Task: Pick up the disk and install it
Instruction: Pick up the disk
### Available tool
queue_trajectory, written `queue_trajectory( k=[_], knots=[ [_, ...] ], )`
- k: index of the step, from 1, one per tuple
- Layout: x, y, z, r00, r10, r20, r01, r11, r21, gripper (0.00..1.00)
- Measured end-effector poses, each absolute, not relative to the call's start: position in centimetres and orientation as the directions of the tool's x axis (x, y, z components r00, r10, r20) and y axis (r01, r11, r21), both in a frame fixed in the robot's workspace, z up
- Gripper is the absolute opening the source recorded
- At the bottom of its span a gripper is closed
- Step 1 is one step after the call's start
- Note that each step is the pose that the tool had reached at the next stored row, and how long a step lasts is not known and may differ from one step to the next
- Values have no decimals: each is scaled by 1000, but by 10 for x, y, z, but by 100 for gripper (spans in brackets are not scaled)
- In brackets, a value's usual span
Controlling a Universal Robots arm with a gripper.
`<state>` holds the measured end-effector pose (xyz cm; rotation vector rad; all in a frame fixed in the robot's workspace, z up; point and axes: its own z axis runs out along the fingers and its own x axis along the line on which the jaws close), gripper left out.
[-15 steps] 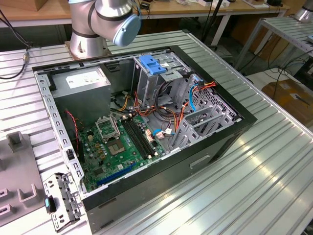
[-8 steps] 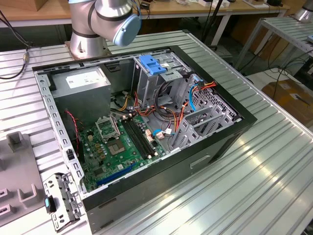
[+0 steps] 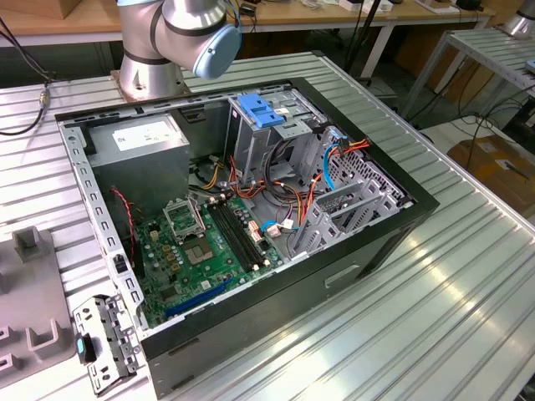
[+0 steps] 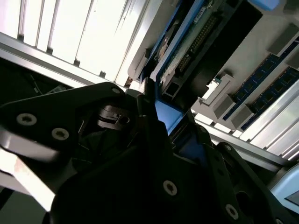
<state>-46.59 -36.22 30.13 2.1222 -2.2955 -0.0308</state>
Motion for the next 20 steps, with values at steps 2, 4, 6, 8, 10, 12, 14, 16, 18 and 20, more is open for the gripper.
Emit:
queue_trajectory(
  k=[2,4,6,8,10,12,14,16,18,20],
  knots=[
    [-466,-362,301,-78,-997,-2,-997,78,25,37],
    [-466,-362,301,-78,-997,-2,-997,78,25,37],
    [-466,-362,301,-77,-997,-2,-997,77,25,37],
    [-466,-362,301,-74,-997,-2,-997,74,25,37],
    [-466,-362,301,-46,-999,-2,-999,46,25,37],
    [-466,-362,301,-11,-1000,-2,-1000,11,25,37],
    [-466,-362,301,-6,-1000,-2,-1000,5,25,37],
    [-466,-362,301,-3,-1000,-2,-1000,3,25,37],
    [-466,-362,301,6,-1000,-2,-1000,-6,25,37],
    [-466,-362,301,6,-1000,-2,-1000,-6,25,37]
  ],
)
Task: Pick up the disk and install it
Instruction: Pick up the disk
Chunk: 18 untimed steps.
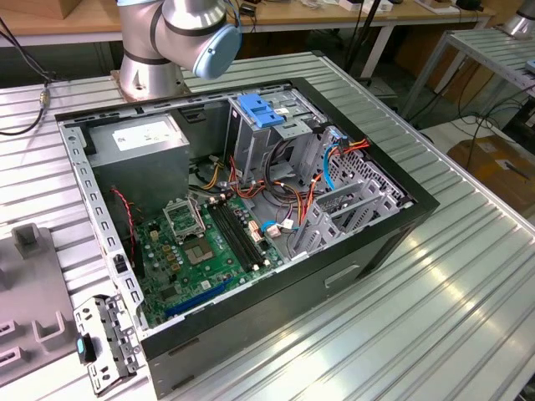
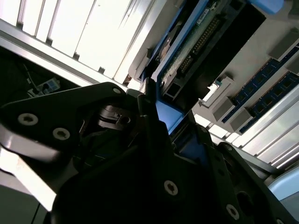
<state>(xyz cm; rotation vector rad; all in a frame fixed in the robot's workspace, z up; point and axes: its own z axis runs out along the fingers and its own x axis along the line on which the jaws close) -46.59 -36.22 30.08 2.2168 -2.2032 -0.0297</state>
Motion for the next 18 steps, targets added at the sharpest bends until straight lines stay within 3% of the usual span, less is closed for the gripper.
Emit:
queue_trajectory(
  k=[18],
  knots=[
    [-466,-362,310,-2,-1000,-2,-1000,2,25,37]
  ],
)
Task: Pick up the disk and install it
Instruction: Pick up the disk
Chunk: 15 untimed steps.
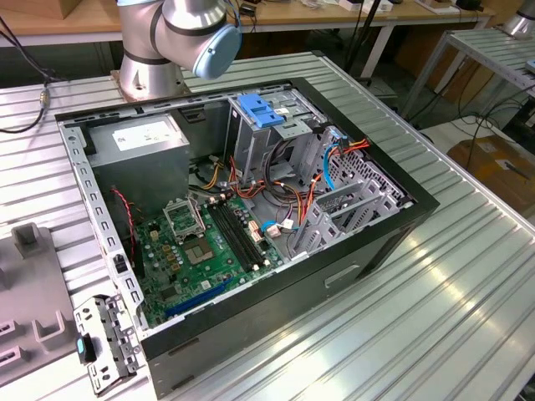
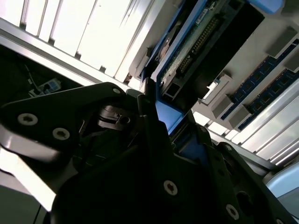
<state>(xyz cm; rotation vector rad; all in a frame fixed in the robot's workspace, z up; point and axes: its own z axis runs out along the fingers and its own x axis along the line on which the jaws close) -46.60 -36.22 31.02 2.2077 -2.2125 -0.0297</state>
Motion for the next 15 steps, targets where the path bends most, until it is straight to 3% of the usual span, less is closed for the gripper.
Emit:
queue_trajectory(
  k=[15],
  knots=[
    [-466,-362,338,-2,-1000,-2,-1000,2,25,37]
  ],
)
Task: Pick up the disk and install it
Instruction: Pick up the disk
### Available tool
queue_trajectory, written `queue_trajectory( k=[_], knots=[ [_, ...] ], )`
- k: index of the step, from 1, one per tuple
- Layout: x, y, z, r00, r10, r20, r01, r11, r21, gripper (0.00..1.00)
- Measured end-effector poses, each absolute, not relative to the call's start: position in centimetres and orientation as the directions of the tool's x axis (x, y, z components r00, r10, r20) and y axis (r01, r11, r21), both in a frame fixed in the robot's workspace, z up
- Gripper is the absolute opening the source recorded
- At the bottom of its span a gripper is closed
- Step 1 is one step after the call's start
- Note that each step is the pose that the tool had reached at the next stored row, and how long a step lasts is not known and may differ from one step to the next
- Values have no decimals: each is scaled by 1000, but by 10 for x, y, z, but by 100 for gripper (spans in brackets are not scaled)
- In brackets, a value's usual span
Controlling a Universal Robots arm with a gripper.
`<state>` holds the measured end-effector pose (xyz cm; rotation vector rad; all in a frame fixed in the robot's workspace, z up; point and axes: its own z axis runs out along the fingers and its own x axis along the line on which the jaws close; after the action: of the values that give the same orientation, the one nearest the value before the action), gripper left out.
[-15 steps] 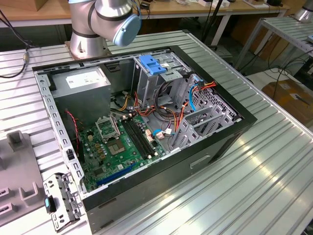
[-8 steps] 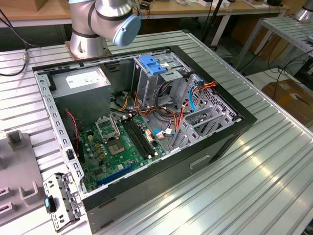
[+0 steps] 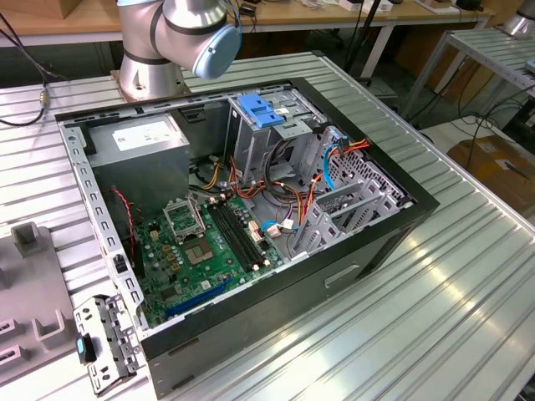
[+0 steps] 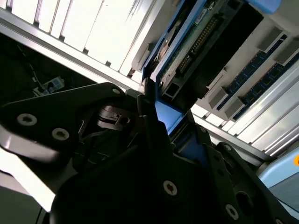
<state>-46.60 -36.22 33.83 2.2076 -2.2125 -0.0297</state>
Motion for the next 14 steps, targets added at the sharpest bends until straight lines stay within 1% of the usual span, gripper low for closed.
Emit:
queue_trajectory(
  k=[14],
  knots=[
    [-466,-362,362,-2,-1000,-2,-1000,2,25,37]
  ],
)
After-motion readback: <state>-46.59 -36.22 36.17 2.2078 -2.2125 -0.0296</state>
